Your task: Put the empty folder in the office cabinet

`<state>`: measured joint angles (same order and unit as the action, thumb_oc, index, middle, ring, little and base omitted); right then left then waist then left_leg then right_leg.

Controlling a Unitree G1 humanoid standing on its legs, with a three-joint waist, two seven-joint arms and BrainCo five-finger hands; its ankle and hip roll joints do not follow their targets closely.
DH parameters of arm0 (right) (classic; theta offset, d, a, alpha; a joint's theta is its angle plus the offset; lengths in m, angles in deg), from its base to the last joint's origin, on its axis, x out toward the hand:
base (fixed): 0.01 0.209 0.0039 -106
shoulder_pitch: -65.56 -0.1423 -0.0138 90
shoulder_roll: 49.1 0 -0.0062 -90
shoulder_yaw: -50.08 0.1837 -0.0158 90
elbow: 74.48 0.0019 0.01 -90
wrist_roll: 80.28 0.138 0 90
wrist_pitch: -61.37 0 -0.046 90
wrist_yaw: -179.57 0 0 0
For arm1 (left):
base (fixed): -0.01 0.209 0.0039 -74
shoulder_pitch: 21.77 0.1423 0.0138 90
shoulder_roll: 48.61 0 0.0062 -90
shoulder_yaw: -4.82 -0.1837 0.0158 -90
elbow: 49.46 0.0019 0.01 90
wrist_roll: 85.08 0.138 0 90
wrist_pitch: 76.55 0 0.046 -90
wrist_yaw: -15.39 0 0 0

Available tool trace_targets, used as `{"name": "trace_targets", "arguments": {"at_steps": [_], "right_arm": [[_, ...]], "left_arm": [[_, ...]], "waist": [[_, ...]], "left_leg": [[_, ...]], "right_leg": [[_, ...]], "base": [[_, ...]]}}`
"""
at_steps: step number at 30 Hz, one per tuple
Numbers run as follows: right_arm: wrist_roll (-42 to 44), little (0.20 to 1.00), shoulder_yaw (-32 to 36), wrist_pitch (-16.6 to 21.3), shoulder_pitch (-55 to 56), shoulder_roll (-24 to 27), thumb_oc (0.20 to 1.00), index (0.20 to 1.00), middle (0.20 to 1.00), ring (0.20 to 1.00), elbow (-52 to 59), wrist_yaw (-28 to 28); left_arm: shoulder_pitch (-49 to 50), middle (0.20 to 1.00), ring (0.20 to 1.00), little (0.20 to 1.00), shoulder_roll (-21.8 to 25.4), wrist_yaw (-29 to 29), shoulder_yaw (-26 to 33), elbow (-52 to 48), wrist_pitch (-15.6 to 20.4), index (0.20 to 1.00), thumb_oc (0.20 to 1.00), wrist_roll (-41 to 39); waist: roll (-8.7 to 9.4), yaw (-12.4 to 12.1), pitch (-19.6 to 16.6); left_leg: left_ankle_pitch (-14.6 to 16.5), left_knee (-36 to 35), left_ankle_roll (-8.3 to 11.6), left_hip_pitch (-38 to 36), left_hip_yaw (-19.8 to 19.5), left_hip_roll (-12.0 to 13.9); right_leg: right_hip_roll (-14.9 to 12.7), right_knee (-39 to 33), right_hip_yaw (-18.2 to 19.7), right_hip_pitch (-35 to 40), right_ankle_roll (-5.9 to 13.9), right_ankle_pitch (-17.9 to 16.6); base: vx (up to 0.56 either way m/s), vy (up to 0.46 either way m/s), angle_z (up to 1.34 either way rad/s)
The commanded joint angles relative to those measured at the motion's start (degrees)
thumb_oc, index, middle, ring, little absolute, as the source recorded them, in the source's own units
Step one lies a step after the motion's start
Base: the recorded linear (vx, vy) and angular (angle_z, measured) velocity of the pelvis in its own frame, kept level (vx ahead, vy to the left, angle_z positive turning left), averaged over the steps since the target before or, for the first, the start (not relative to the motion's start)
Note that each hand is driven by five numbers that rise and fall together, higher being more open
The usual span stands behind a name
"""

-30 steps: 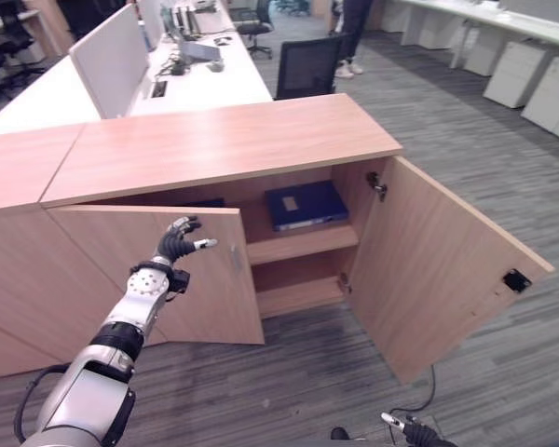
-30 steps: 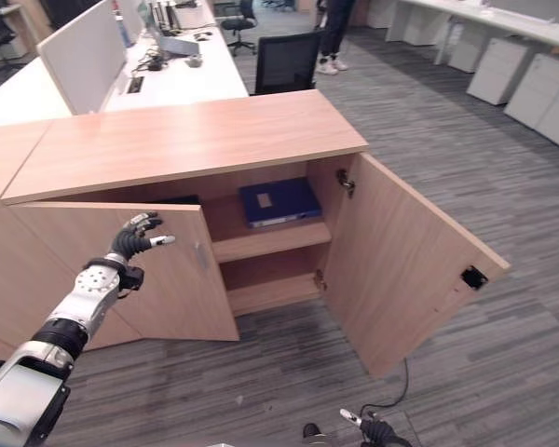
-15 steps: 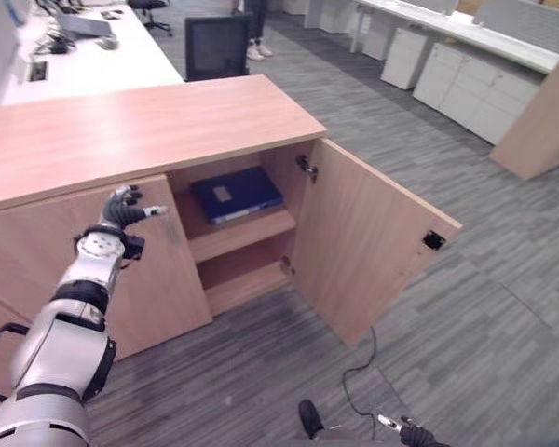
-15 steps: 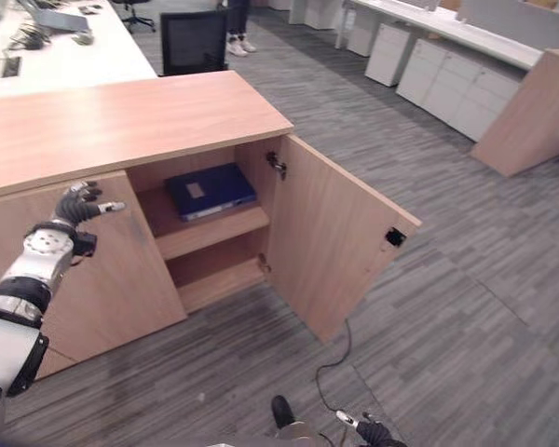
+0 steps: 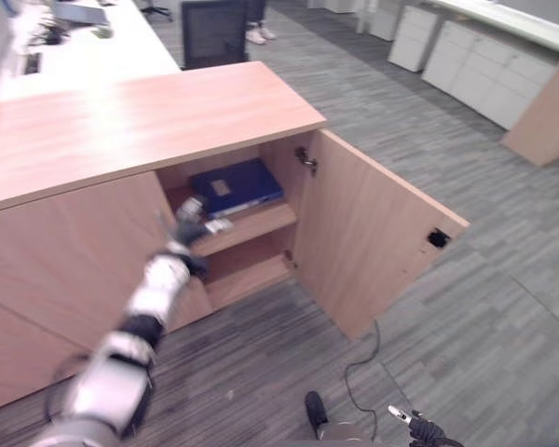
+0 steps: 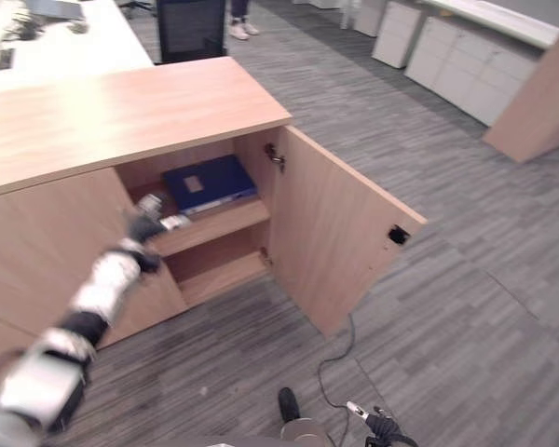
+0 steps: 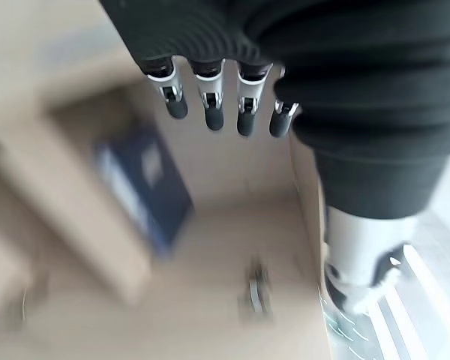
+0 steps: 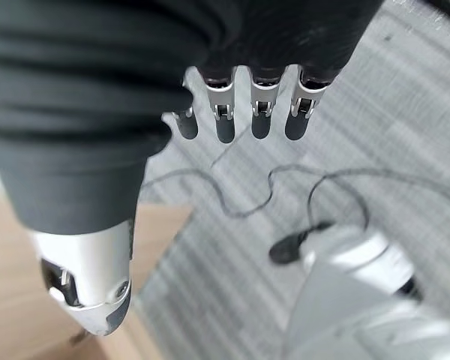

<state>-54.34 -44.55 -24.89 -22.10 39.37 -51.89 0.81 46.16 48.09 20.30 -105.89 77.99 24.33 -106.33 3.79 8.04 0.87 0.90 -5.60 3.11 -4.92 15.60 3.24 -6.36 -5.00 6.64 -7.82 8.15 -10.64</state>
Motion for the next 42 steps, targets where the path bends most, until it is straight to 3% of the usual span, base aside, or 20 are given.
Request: {"name": "trace_targets", "arguments": {"at_steps": [1, 3, 4, 8, 15, 17, 18, 19, 22, 24, 26, 27, 28, 29, 30, 32, 36, 42], "right_arm": [[2.2, 1.0, 1.5, 1.6, -2.6, -0.7, 1.0, 1.0, 1.0, 1.0, -0.7, -0.9], [1.6, 1.0, 1.7, 1.4, -3.5, -1.3, 1.0, 1.0, 1.0, 1.0, -0.8, -1.1], [0.6, 1.0, 1.7, 1.1, -4.6, -1.5, 1.0, 1.0, 1.0, 1.0, -1.1, -1.1], [-0.2, 1.0, 1.5, 0.6, -4.7, -1.3, 1.0, 1.0, 1.0, 1.0, -1.2, -1.0], [0.4, 1.0, 1.0, 1.1, -4.7, 0.7, 1.0, 1.0, 1.0, 1.0, -0.6, -1.1], [1.3, 1.0, 0.8, 1.4, -5.2, 1.4, 1.0, 1.0, 1.0, 1.0, 0.0, -0.9], [1.3, 1.0, 0.8, 1.4, -5.2, 1.4, 1.0, 1.0, 1.0, 1.0, 0.0, -0.9], [2.6, 1.0, -0.3, 2.0, -6.0, 2.2, 1.0, 1.0, 1.0, 1.0, 1.8, -1.4], [3.1, 1.0, -1.0, 2.0, -6.5, 2.7, 1.0, 1.0, 1.0, 1.0, 2.3, -1.4], [2.9, 1.0, -1.3, 1.9, -6.6, 2.9, 1.0, 1.0, 1.0, 1.0, 2.3, -1.3], [2.0, 1.0, -2.2, 1.9, -6.3, 3.6, 1.0, 1.0, 1.0, 1.0, 2.4, -1.3], [1.7, 1.0, -2.3, 1.9, -6.1, 4.0, 1.0, 1.0, 1.0, 1.0, 2.3, -1.3], [1.3, 1.0, -2.6, 2.0, -6.1, 4.5, 1.0, 1.0, 1.0, 1.0, 2.0, -1.3], [1.3, 1.0, -2.6, 2.0, -6.1, 4.6, 1.0, 1.0, 1.0, 1.0, 2.0, -1.3], [1.0, 1.0, -2.7, 2.0, -6.5, 4.9, 1.0, 1.0, 1.0, 1.0, 1.5, -1.5], [0.9, 1.0, -2.4, 2.1, -6.8, 5.4, 1.0, 1.0, 1.0, 1.0, 0.7, -1.8], [0.2, 1.0, -1.7, 2.0, -6.5, 5.0, 1.0, 1.0, 1.0, 1.0, -0.1, -1.6], [0.3, 1.0, 0.9, 1.8, -8.3, 5.1, 1.0, 1.0, 1.0, 1.0, -1.5, -2.7]], "left_arm": [[1.1, 1.0, 1.0, 1.0, 4.0, -0.9, 6.3, -5.3, 2.3, 1.0, 1.0, 1.1], [7.9, 1.0, 1.0, 1.0, 3.0, -2.4, 8.2, -8.9, 1.4, 1.0, 1.0, 0.6], [14.1, 1.0, 1.0, 1.0, 2.3, -4.3, 9.7, -10.7, 0.4, 1.0, 1.0, 0.7], [21.3, 1.0, 1.0, 1.0, 1.2, -6.3, 11.1, -11.1, -1.1, 1.0, 1.0, 1.6], [25.0, 1.0, 1.0, 1.0, -1.7, -7.9, 9.4, -2.4, -2.1, 1.0, 1.0, 3.4], [25.1, 1.0, 1.0, 1.0, -2.1, -8.3, 9.0, -1.0, -2.5, 1.0, 1.0, 3.5], [25.1, 1.0, 1.0, 1.0, -2.2, -8.3, 9.0, -1.0, -2.5, 1.0, 1.0, 3.5], [24.2, 1.0, 1.0, 1.0, -2.5, -6.9, 9.4, 1.8, -2.6, 1.0, 1.0, 3.7], [24.2, 1.0, 1.0, 1.0, -3.1, -6.1, 9.8, 3.3, -2.4, 1.0, 1.0, 3.3], [24.4, 1.0, 1.0, 1.0, -3.5, -5.8, 9.8, 3.8, -2.2, 1.0, 1.0, 3.1], [24.4, 1.0, 1.0, 1.0, -4.8, -5.5, 9.5, 5.9, -1.8, 1.0, 1.0, 2.5], [24.5, 1.0, 1.0, 1.0, -5.1, -5.5, 9.1, 6.4, -1.8, 1.0, 1.0, 2.3], [24.2, 1.0, 1.0, 1.0, -5.7, -5.5, 8.4, 7.5, -1.8, 1.0, 1.0, 2.2], [24.2, 1.0, 1.0, 1.0, -5.8, -5.5, 8.3, 7.6, -1.7, 1.0, 1.0, 2.2], [23.9, 1.0, 1.0, 1.0, -6.3, -5.3, 7.7, 8.5, -1.6, 1.0, 1.0, 2.3], [23.0, 1.0, 1.0, 1.0, -6.6, -5.1, 6.8, 9.6, -1.5, 1.0, 1.0, 2.4], [22.8, 1.0, 1.0, 1.0, -7.2, -4.9, 7.0, 11.0, -1.2, 1.0, 1.0, 2.7], [21.4, 1.0, 1.0, 1.0, -5.8, -5.2, 6.3, 11.8, -1.1, 1.0, 1.0, 4.9]], "waist": [[-0.33, -2.7, 4.1], [-1.13, -5.3, 4.9], [-1.58, -7.6, 5.0], [-1.64, -9.1, 4.9], [-3.37, -8.5, 4.2], [-3.88, -8.0, 4.6], [-3.91, -8.0, 4.6], [-2.98, -8.1, 6.4], [-2.8, -8.1, 6.8], [-2.94, -8.3, 6.7], [-3.22, -8.8, 6.3], [-3.35, -9.0, 6.1], [-3.75, -9.3, 5.8], [-3.73, -9.3, 6.0], [-4.11, -9.6, 6.0], [-5.04, -9.6, 6.2], [-6.77, -8.3, 4.6], [-5.14, -7.8, 3.2]], "left_leg": [[2.4, 0.6, -1.18, 0.6, -4.6, 0.2], [1.4, 0.6, -1.26, 1.5, -3.1, 0.8], [0.5, 0.8, -1.38, 1.9, -1.2, 0.9], [0.3, 1.5, -1.51, 1.1, 0.4, 0.5], [2.0, 7.1, -0.6, -0.2, 0.1, 0.7], [0.1, 12.9, 1.27, 1.9, 0.9, 2.6], [0.1, 13.1, 1.28, 1.9, 0.9, 2.7], [-5.7, 25.7, 4.38, 7.3, 0.7, 6.0], [-6.2, 28.6, 4.77, 8.7, -1.4, 6.3], [-5.8, 27.2, 4.49, 8.3, -2.6, 6.1], [-4.9, 21.2, 4.08, 8.0, -6.7, 6.2], [-4.5, 17.2, 3.99, 7.7, -9.1, 6.1], [-4.2, 11.1, 4.03, 7.8, -14.1, 5.6], [-4.3, 10.7, 4.01, 7.3, -14.0, 5.5], [-5.0, 8.4, 4.36, 7.9, -17.4, 5.3], [-6.3, 5.5, 5.02, 8.4, -20.4, 5.4], [-5.9, 1.2, 5.6, 4.3, -17.2, 5.9], [-3.2, 0.6, 2.58, 2.6, -14.3, 2.2]], "right_leg": [[-4.3, 4.6, -6.3, 5.7, 6.69, 5.4], [-4.4, 8.5, -15.7, 6.0, 4.83, 8.2], [-4.4, 11.1, -22.8, 7.1, 3.51, 10.2], [-4.7, 12.4, -27.1, 8.1, 2.62, 10.5], [-2.9, 6.7, -25.0, 12.3, 0.32, 11.6], [-1.9, 4.5, -24.5, 13.8, -0.48, 12.0], [-1.9, 4.4, -24.5, 13.8, -0.49, 12.0], [-1.2, 2.7, -22.7, 14.9, -2.02, 12.1], [-0.5, 1.6, -21.2, 15.0, -2.4, 12.2], [-0.3, 1.0, -20.2, 15.2, -2.02, 12.1], [-0.7, 0.4, -17.7, 15.4, -0.9, 12.0], [-0.8, 0.1, -16.8, 15.6, -0.3, 12.1], [-0.7, 0.0, -14.7, 15.6, 0.26, 12.4], [-0.7, 0.0, -14.7, 15.8, 0.28, 12.5], [-0.5, 0.0, -13.2, 15.8, 0.46, 12.7], [-0.2, 0.0, -11.5, 16.1, 0.66, 13.2], [-0.5, 0.0, -10.3, 16.2, 1.49, 13.7], [-5.8, 0.7, -8.1, 15.0, 4.34, 11.0]], "base": [[-0.2, -0.015, 0.08], [-0.22, -0.011, 0.08], [-0.18, -0.006, -0.07], [-0.05, -0.035, -0.34], [0.03, -0.119, -0.3], [0.01, -0.091, -0.17], [-0.02, -0.206, -0.4], [-0.03, -0.165, -0.56], [0.0, -0.097, -0.78], [0.06, 0.022, -0.75], [0.11, 0.108, -0.69], [0.17, 0.143, -0.55], [0.13, 0.102, -0.72], [0.16, 0.108, -0.65], [0.12, 0.071, -0.62], [0.13, 0.108, -0.65], [0.13, 0.183, -0.67], [0.07, 0.244, -0.38]]}}
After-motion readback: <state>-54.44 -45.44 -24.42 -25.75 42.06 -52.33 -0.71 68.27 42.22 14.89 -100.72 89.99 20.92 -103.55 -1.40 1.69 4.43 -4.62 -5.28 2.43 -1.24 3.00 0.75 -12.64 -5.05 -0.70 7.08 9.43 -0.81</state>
